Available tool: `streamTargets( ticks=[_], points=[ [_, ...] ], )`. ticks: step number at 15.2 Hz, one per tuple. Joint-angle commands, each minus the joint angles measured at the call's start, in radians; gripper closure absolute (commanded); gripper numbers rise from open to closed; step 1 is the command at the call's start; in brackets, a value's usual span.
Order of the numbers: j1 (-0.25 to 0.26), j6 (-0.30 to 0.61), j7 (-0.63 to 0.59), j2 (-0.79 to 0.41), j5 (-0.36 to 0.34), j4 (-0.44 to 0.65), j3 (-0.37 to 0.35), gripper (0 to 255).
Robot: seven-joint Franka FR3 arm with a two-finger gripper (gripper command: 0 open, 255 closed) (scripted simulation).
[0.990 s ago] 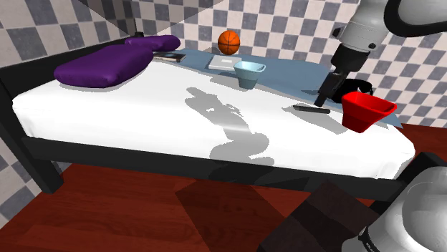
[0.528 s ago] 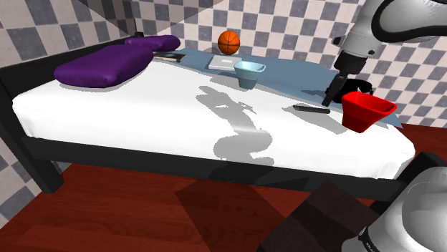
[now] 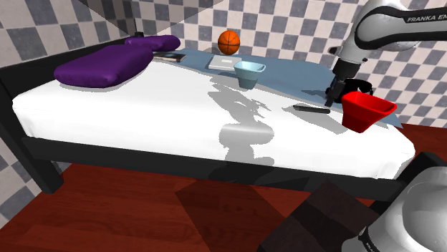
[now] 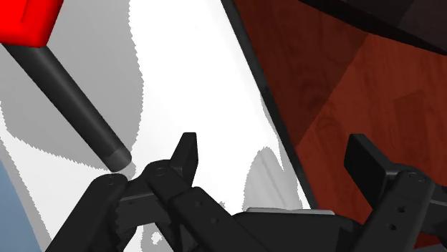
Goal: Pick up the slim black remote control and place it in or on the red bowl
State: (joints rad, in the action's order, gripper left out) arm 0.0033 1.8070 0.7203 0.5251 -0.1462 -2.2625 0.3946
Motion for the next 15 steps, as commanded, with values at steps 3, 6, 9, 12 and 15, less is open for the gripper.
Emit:
streamTargets(
  ticks=[3,6,9,12,15],
  points=[
    [0.019,0.038,0.169,-0.138,0.010,0.080,0.103,0],
    [0.034,0.057,0.301,-0.259,0.044,0.158,0.176,0],
    [0.041,0.067,0.442,-0.396,0.104,0.251,0.241,0],
    [0.028,0.064,0.588,-0.549,0.188,0.358,0.288,0],
    [-0.018,0.043,0.726,-0.709,0.281,0.484,0.303,0]
  ],
)
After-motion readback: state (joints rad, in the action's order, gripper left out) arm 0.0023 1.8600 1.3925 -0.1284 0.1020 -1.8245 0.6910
